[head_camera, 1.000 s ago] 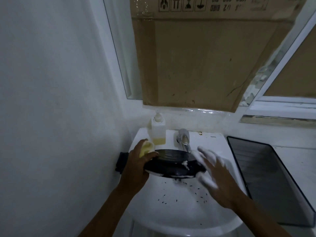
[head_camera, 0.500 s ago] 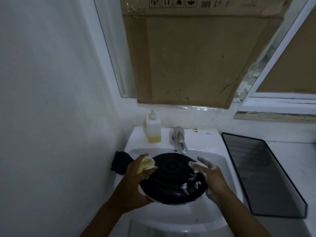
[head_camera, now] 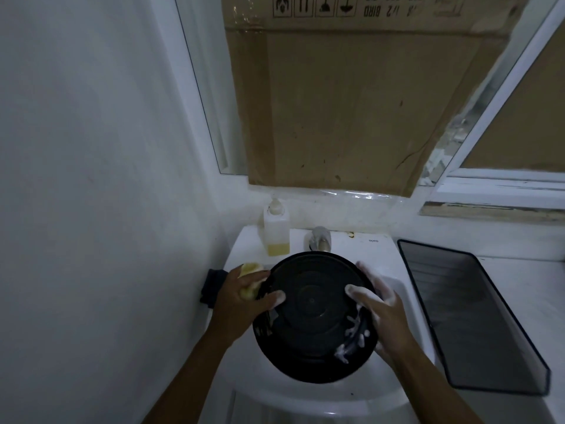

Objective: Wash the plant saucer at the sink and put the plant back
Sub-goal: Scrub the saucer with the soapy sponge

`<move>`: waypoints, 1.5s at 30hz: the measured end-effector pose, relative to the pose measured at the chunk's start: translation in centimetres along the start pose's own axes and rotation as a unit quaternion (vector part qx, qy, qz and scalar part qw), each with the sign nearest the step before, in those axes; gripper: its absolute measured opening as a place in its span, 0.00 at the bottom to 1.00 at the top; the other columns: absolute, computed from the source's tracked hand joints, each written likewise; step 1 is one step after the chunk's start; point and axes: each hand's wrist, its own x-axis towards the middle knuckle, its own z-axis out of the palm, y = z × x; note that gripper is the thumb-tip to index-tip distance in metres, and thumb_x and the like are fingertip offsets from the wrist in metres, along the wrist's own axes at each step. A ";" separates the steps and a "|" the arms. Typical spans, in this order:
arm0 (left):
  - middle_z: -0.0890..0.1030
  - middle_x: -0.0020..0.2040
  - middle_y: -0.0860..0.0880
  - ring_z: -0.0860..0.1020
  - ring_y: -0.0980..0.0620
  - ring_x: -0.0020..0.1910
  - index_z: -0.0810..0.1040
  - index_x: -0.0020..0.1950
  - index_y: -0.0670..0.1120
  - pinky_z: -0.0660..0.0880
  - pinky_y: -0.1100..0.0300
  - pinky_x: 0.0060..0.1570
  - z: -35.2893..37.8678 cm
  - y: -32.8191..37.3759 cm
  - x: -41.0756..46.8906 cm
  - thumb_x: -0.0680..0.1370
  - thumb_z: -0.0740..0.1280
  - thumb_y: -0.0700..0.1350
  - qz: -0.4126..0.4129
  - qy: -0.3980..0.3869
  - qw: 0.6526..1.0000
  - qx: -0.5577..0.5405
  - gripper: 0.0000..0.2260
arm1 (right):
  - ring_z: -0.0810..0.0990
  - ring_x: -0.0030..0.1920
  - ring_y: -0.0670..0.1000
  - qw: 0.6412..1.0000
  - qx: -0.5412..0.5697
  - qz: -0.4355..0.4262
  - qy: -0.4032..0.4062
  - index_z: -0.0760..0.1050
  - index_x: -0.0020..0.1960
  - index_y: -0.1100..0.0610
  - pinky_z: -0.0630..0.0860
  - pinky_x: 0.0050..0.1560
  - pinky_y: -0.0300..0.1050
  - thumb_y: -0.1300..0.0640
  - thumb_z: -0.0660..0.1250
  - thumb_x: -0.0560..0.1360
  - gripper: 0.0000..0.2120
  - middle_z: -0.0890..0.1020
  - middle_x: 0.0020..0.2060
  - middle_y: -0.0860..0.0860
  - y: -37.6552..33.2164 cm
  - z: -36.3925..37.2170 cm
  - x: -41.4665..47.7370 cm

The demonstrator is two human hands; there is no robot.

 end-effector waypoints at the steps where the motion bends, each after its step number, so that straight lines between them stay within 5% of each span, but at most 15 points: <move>1: 0.69 0.66 0.60 0.69 0.60 0.65 0.81 0.52 0.63 0.67 0.62 0.62 0.0 0.0 -0.2 0.59 0.80 0.57 0.002 -0.004 1.000 0.006 0.23 | 0.82 0.58 0.51 1.000 -0.030 -0.007 -0.002 0.76 0.66 0.50 0.81 0.52 0.47 0.59 0.80 0.64 0.33 0.83 0.59 0.48 -0.1 -0.1 0.1; 5: 0.63 0.64 0.70 0.62 0.80 0.61 0.81 0.55 0.61 0.63 0.80 0.56 0.2 -0.8 -0.5 0.58 0.80 0.58 0.061 0.010 0.997 0.037 0.27 | 0.76 0.65 0.44 0.987 -0.158 -0.021 -0.002 0.75 0.65 0.43 0.76 0.63 0.50 0.46 0.79 0.64 0.31 0.78 0.64 0.41 -0.2 -0.3 0.3; 8: 0.62 0.67 0.70 0.60 0.80 0.63 0.81 0.56 0.60 0.62 0.84 0.56 0.4 -1.0 -0.6 0.60 0.80 0.58 0.098 0.010 0.994 0.046 0.25 | 0.76 0.61 0.36 0.972 -0.222 -0.060 0.051 0.75 0.65 0.39 0.74 0.63 0.44 0.37 0.76 0.65 0.30 0.79 0.60 0.34 0.4 0.2 0.1; 10: 0.63 0.69 0.66 0.62 0.73 0.67 0.81 0.56 0.60 0.64 0.78 0.61 0.7 -0.6 -0.8 0.66 0.78 0.57 0.115 -0.002 0.992 0.049 0.19 | 0.77 0.60 0.36 0.975 -0.199 -0.067 0.071 0.75 0.66 0.41 0.75 0.63 0.44 0.35 0.76 0.65 0.31 0.79 0.59 0.34 0.9 0.6 0.1; 15: 0.69 0.72 0.41 0.69 0.40 0.70 0.80 0.64 0.42 0.68 0.44 0.69 2.5 0.5 -0.7 0.80 0.65 0.39 0.241 0.045 0.948 0.204 0.13 | 0.77 0.61 0.37 0.975 -0.183 -0.075 0.101 0.75 0.67 0.42 0.75 0.64 0.47 0.35 0.72 0.69 0.29 0.80 0.60 0.36 1.4 1.5 0.3; 18: 0.70 0.72 0.41 0.67 0.40 0.73 0.72 0.71 0.46 0.68 0.40 0.68 5.0 2.3 -1.2 0.83 0.55 0.45 0.326 -0.019 0.899 0.293 0.18 | 0.76 0.58 0.32 0.965 -0.222 -0.091 0.106 0.76 0.64 0.38 0.74 0.62 0.39 0.34 0.66 0.73 0.21 0.80 0.56 0.30 1.5 2.8 0.4; 20: 0.66 0.75 0.43 0.66 0.44 0.74 0.65 0.74 0.48 0.71 0.46 0.67 6.6 3.0 -1.8 0.82 0.56 0.47 0.366 -0.069 0.878 0.301 0.20 | 0.77 0.56 0.32 0.960 -0.236 -0.096 0.113 0.78 0.59 0.34 0.74 0.60 0.38 0.36 0.63 0.76 0.14 0.81 0.51 0.29 1.4 3.2 0.6; 22: 0.62 0.78 0.44 0.68 0.46 0.73 0.63 0.75 0.49 0.73 0.53 0.65 6.4 2.9 -1.4 0.82 0.60 0.47 0.344 -0.058 0.897 0.271 0.21 | 0.78 0.58 0.37 0.964 -0.221 -0.093 0.117 0.79 0.59 0.37 0.75 0.61 0.41 0.37 0.62 0.77 0.13 0.82 0.52 0.34 1.1 3.0 0.6; 25: 0.61 0.78 0.45 0.63 0.46 0.75 0.61 0.77 0.47 0.62 0.58 0.72 4.2 1.8 0.4 0.83 0.61 0.45 0.181 0.005 0.964 0.195 0.23 | 0.77 0.60 0.37 0.966 -0.215 -0.097 0.110 0.78 0.65 0.45 0.74 0.64 0.42 0.39 0.62 0.78 0.19 0.81 0.58 0.38 0.5 2.0 0.6; 27: 0.61 0.78 0.46 0.61 0.48 0.76 0.60 0.78 0.47 0.57 0.63 0.71 3.6 1.5 0.9 0.83 0.60 0.44 0.132 -0.002 0.976 0.171 0.23 | 0.76 0.60 0.35 0.964 -0.222 -0.104 0.101 0.77 0.66 0.46 0.73 0.63 0.38 0.40 0.62 0.78 0.20 0.80 0.57 0.35 0.2 1.9 0.5; 31: 0.68 0.75 0.49 0.64 0.54 0.73 0.67 0.75 0.49 0.61 0.63 0.70 5.7 4.3 1.6 0.82 0.60 0.50 0.235 -0.065 0.951 0.189 0.20 | 0.77 0.52 0.29 0.951 -0.283 -0.105 0.075 0.79 0.57 0.38 0.71 0.50 0.24 0.41 0.61 0.79 0.11 0.81 0.45 0.30 0.5 3.1 0.5; 34: 0.71 0.73 0.52 0.66 0.57 0.69 0.69 0.74 0.52 0.59 0.68 0.65 5.0 4.9 3.3 0.82 0.60 0.53 0.191 -0.065 0.963 0.178 0.20 | 0.78 0.47 0.28 0.949 -0.282 -0.118 0.083 0.79 0.51 0.34 0.71 0.43 0.22 0.40 0.60 0.79 0.08 0.82 0.42 0.28 0.1 2.9 0.1; 38: 0.74 0.70 0.50 0.69 0.62 0.64 0.70 0.74 0.49 0.56 0.81 0.58 2.5 2.2 2.2 0.82 0.61 0.51 0.111 -0.001 0.985 0.133 0.19 | 0.79 0.56 0.34 0.957 -0.236 -0.138 0.093 0.79 0.61 0.40 0.75 0.52 0.29 0.39 0.60 0.79 0.15 0.82 0.54 0.34 -0.3 1.2 -0.2; 45: 0.75 0.68 0.51 0.69 0.62 0.64 0.73 0.71 0.47 0.56 0.79 0.61 4.4 4.7 3.6 0.81 0.62 0.51 0.185 -0.053 0.970 0.146 0.20 | 0.80 0.55 0.35 0.962 -0.223 -0.133 0.087 0.80 0.55 0.34 0.75 0.50 0.28 0.36 0.61 0.78 0.11 0.83 0.52 0.34 0.4 2.6 -0.2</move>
